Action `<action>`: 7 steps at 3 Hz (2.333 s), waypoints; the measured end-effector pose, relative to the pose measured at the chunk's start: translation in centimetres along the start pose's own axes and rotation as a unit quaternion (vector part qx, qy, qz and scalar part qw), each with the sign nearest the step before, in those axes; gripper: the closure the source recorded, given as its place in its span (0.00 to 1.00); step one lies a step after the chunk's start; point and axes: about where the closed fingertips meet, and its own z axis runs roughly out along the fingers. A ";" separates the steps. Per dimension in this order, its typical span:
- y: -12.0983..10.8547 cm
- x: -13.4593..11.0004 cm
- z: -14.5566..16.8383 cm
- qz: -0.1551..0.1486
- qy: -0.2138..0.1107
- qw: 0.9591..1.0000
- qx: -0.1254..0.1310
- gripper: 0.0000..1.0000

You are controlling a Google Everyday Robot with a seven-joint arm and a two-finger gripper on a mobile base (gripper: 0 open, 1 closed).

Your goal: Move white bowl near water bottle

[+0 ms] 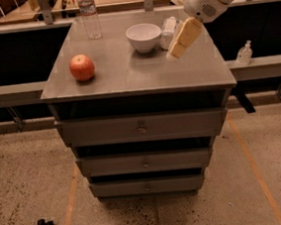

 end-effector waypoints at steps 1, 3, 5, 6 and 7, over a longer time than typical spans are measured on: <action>0.0 0.0 0.0 0.000 0.000 1.000 0.000 0.00; -3.2 0.7 4.1 0.064 0.003 0.997 0.031 0.00; -6.3 2.1 10.9 0.110 0.001 0.994 0.025 0.00; -6.9 1.7 15.5 0.115 0.004 0.993 -0.003 0.00; -7.3 1.4 17.8 0.115 0.006 0.993 -0.017 0.00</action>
Offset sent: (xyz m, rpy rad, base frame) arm 0.0489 0.0063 -0.0122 0.0213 0.0059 -0.1372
